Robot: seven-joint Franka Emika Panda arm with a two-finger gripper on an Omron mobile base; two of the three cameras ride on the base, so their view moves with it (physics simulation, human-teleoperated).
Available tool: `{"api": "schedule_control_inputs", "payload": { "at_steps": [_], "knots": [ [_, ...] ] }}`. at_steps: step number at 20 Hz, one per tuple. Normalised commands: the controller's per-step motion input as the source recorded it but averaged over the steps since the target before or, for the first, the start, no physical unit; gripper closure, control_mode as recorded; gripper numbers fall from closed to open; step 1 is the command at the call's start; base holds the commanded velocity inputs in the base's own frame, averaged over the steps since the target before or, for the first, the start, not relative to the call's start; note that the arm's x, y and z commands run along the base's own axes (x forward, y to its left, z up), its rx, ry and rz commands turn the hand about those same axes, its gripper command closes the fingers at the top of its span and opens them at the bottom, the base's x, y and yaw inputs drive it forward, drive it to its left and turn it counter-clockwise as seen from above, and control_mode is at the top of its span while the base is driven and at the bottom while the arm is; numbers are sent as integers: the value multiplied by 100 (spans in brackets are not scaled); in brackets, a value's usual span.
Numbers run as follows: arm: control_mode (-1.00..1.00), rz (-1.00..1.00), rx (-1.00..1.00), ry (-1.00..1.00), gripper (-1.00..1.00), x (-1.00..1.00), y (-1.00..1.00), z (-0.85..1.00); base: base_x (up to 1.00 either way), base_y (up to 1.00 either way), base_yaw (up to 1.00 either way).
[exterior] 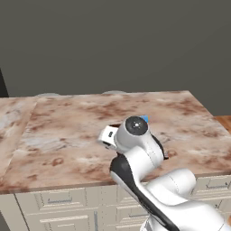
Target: Take out the milk from the fridge and place it on the tray on the counter. Then take the sugar cube near the tray and place it in the tray.
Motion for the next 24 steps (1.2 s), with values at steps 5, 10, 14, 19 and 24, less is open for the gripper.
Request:
{"api": "schedule_control_inputs", "payload": {
  "at_steps": [5, 10, 14, 19, 24],
  "knots": [
    [-100, -6, -2, 20, -100, 0, 1, 0, 0, 0, 0],
    [-100, 1, 0, 23, -100, 0, -18, -4, 0, 0, 0],
    [-100, 1, 0, 2, -100, 0, -6, -21, 0, 0, 0],
    [-100, 0, 0, 0, -100, 0, -10, -29, 0, 0, 0],
    [-100, 0, 0, 4, -100, 0, -8, -26, 0, 0, 0]
  ]
}}
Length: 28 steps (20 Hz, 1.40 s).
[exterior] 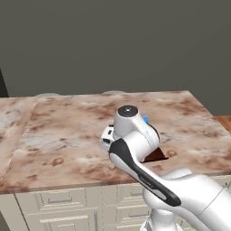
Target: Take out the milk from the fridge and place it on the tray on the counter. Then take the sugar cube near the tray and place it in the tray.
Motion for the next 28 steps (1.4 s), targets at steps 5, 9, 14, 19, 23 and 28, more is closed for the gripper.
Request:
{"api": "schedule_control_inputs", "payload": {
  "at_steps": [5, 9, 14, 19, 23, 28],
  "knots": [
    [-100, 1, 0, 0, -100, 0, -27, -33, 0, 0, 0],
    [-100, 1, 0, 0, -100, 9, -10, -39, 0, 0, 0],
    [-100, 1, 0, 0, -100, 25, 0, -39, 0, 0, 0],
    [-100, 0, 0, 1, -100, 43, 0, -28, 0, 0, 0],
    [-100, 0, 0, 6, -100, 40, 8, -31, 0, 0, 0],
    [-100, 0, 0, 8, -100, 33, 29, -29, 0, 0, 0]
  ]
}}
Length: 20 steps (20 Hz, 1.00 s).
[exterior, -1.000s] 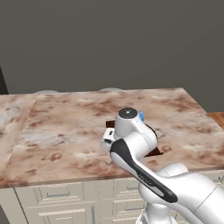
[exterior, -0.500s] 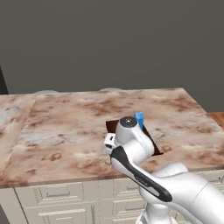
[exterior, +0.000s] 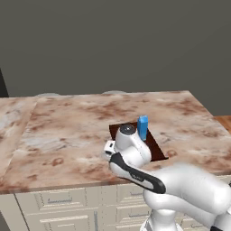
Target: Take out the milk from the fridge and place it on the tray on the counter. Then take the sugar cube near the tray and place it in the tray.
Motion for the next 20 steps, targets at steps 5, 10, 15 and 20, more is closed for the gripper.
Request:
{"api": "schedule_control_inputs", "payload": {
  "at_steps": [5, 10, 15, 20],
  "knots": [
    [-100, 0, -2, 5, -100, 25, 29, -6, 0, 0, 0],
    [-100, 0, 0, 0, -100, 15, 2, -6, 0, 0, 0],
    [-100, 0, 0, 0, -100, 0, 0, -21, 0, 0, 0],
    [-100, 0, 0, 2, -100, 0, 0, -32, 0, 0, 0]
  ]
}}
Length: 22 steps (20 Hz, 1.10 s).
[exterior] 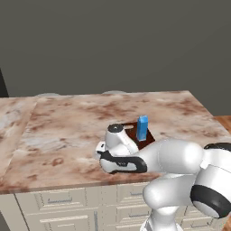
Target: Take out the milk from the fridge and place it on the tray on the counter. Then take the sugar cube near the tray and place it in the tray.
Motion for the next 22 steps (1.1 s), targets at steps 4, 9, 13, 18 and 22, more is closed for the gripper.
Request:
{"api": "schedule_control_inputs", "payload": {
  "at_steps": [4, 9, 13, 18, 22],
  "knots": [
    [-100, 0, 0, 0, -100, 0, 0, -31, 0, 0, 0],
    [-100, 0, -2, 0, -100, 6, 0, -33, 0, 0, 0],
    [-100, 0, 0, 0, -100, 1, 0, -26, 0, 0, 0],
    [-100, 0, 0, 0, -100, 9, 0, -12, 0, 0, 0],
    [-100, 0, 0, 0, -100, 9, 0, 0, 0, 0, 0]
  ]
}}
